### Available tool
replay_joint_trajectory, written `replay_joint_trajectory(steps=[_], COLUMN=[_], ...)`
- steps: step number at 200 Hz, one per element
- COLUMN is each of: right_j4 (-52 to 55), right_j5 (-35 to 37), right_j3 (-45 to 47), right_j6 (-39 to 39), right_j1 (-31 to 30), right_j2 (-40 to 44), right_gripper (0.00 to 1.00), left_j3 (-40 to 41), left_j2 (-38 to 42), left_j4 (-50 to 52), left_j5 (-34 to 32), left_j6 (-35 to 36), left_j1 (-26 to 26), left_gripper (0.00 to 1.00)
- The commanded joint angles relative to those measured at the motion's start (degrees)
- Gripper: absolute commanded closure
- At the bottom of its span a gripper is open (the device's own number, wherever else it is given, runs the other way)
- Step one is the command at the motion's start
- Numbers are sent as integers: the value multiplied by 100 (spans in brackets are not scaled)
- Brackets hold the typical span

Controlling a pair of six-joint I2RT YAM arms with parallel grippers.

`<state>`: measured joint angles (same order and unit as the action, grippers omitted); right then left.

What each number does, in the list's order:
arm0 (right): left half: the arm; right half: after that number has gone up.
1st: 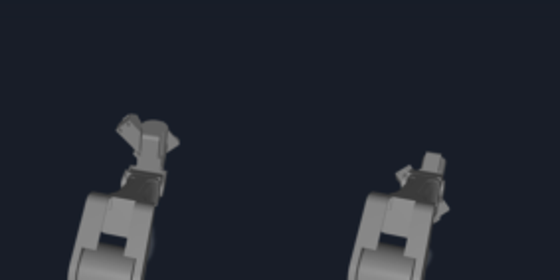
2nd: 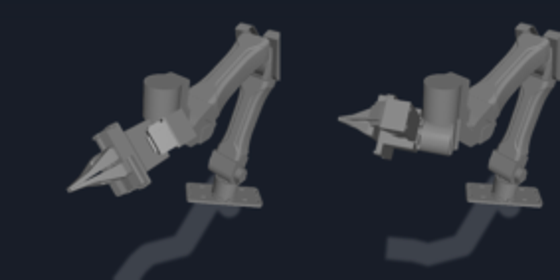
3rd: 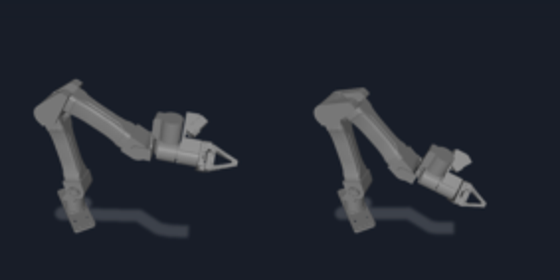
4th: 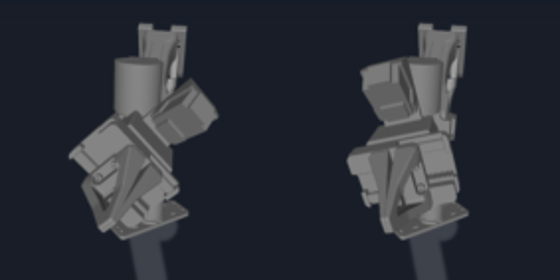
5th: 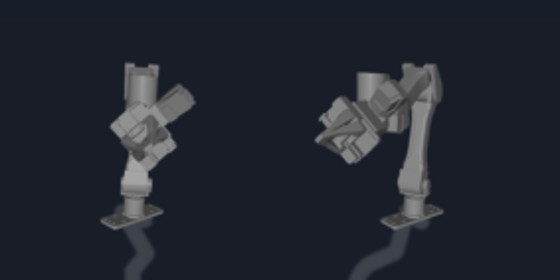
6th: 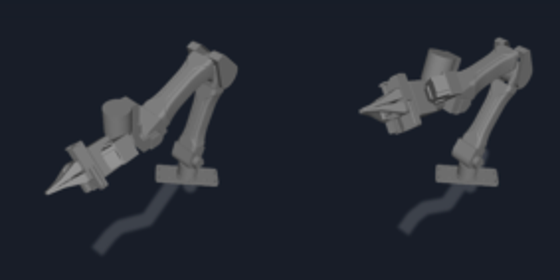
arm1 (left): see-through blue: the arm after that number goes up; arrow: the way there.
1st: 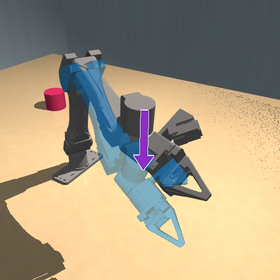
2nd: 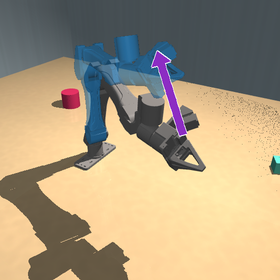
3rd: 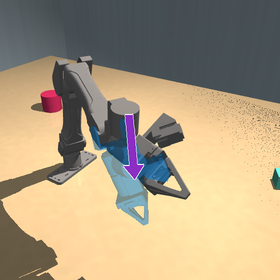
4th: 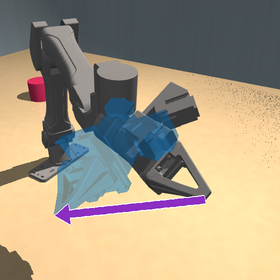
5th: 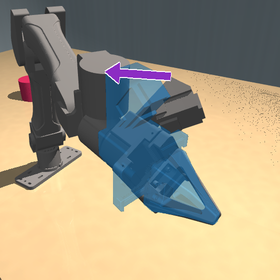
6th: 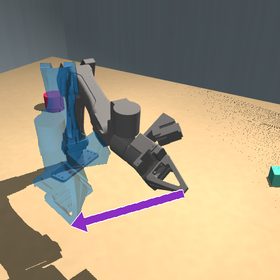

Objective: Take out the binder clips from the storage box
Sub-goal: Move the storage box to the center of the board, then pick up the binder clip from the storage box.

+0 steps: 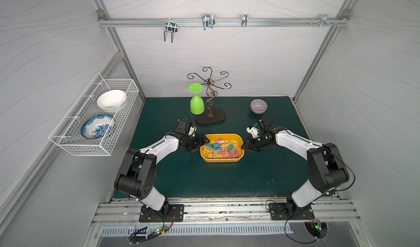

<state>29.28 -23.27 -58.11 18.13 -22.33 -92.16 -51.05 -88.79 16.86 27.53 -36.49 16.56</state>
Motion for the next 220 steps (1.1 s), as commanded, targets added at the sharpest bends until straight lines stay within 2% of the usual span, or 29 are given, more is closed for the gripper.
replay_joint_trajectory(steps=[1,33,69,110,154,186,200,220], right_j4=[126,-567,-711,-722,-630,-711,-834,-998], right_j5=[1008,2085,2434,2415,2704,2992,3113,3278], right_j3=[-365,-442,-803,-965,-1098,-1059,-1006,-892], right_j6=[-539,-1913,-2653,-2719,-2718,-3012,-3017,-3063], right_j1=[-165,-980,-1449,-1780,-1887,-1972,-2015,-2098], right_j2=[424,465,-100,-613,-1000,-1113,-1070,-980], right_gripper=[67,74,76,73,72,76,83,86], left_j3=[114,397,687,931,992,939,915,844], left_j2=[459,1098,1754,2057,2063,2072,2068,2042], left_j4=[159,72,-61,-246,-295,-234,-249,-158], left_j5=[-459,-706,-879,-983,-958,-948,-845,-777], left_j6=[72,28,-101,-236,-298,-280,-271,-249], left_j1=[14,48,269,675,761,761,761,761], left_gripper=[9,6,4,2,2,2,2,2])
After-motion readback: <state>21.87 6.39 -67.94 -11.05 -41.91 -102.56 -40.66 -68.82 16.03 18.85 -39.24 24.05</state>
